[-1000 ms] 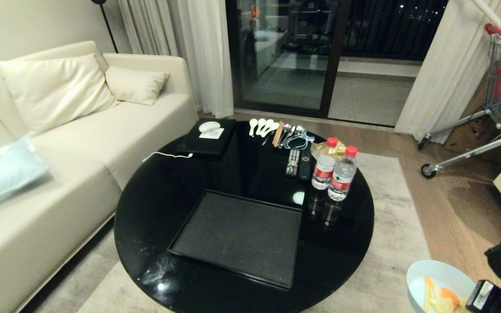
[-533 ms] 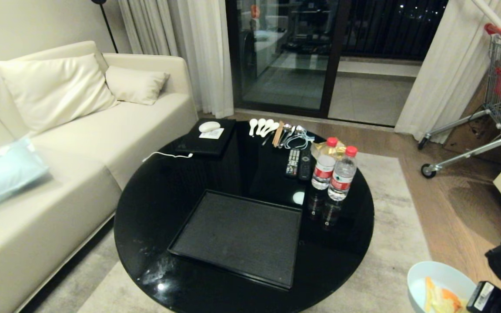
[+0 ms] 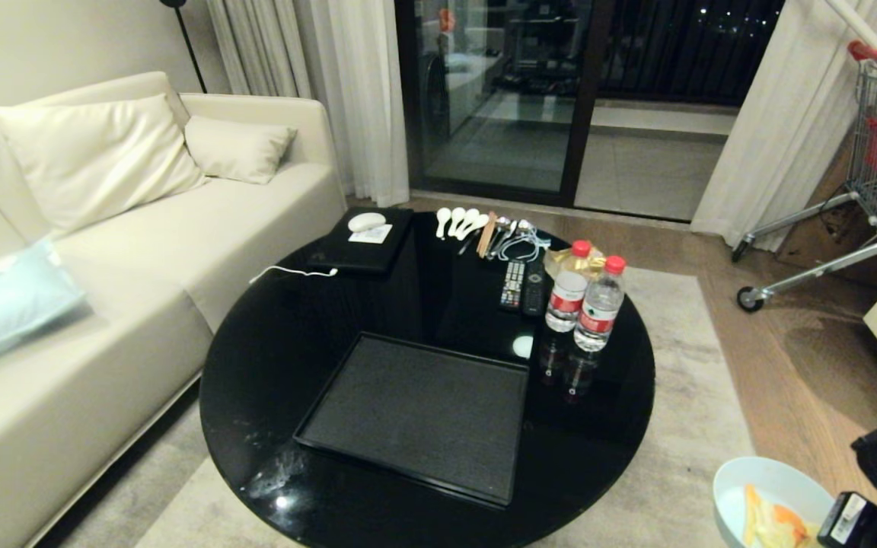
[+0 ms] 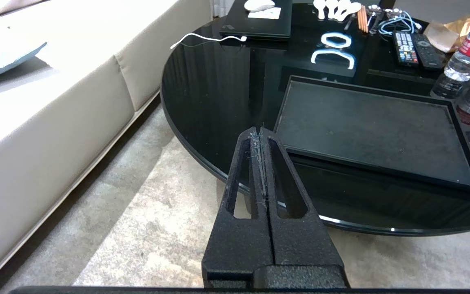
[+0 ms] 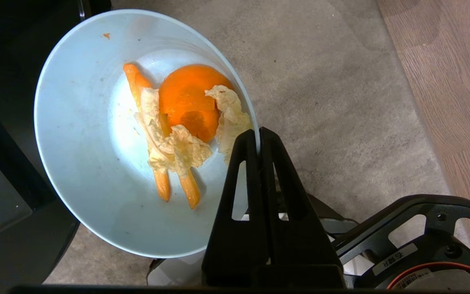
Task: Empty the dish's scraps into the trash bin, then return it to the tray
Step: Move the bowl over the trash can
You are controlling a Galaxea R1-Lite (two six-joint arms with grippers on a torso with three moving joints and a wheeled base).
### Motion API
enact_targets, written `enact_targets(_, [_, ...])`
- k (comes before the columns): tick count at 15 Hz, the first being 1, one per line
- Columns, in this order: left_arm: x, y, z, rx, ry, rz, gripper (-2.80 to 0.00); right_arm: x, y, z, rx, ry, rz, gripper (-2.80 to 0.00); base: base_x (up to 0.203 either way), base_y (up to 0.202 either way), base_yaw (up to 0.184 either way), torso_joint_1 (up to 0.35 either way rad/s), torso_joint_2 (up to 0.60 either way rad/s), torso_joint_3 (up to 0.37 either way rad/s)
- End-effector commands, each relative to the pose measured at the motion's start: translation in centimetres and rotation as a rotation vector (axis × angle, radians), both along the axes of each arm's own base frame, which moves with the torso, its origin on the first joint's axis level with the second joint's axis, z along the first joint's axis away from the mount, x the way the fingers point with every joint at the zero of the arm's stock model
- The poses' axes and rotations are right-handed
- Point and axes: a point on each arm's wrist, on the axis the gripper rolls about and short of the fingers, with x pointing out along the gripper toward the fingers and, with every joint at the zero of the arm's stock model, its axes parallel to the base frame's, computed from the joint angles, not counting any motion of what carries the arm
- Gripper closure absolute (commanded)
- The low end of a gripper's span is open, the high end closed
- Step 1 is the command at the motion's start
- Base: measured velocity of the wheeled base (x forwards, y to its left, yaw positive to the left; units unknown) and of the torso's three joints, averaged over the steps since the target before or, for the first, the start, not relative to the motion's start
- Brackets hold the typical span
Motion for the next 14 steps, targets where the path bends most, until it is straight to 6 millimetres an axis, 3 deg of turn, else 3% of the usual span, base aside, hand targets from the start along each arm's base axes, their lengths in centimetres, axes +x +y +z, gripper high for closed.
enact_targets(1, [0.00,0.00,0.00,-0.001,-0.001,0.000,0.00,-0.12,-0.04,0.16,0.003,-0.010,-0.004,0.00,0.000,0.000,0.000,0.000,0.00,0.000])
enact_targets(14, [0.00,0.00,0.00,-0.001,-0.001,0.000,0.00,-0.13,-0.05,0.10,0.003,-0.010,-0.006,0.00,0.000,0.000,0.000,0.000,0.00,0.000])
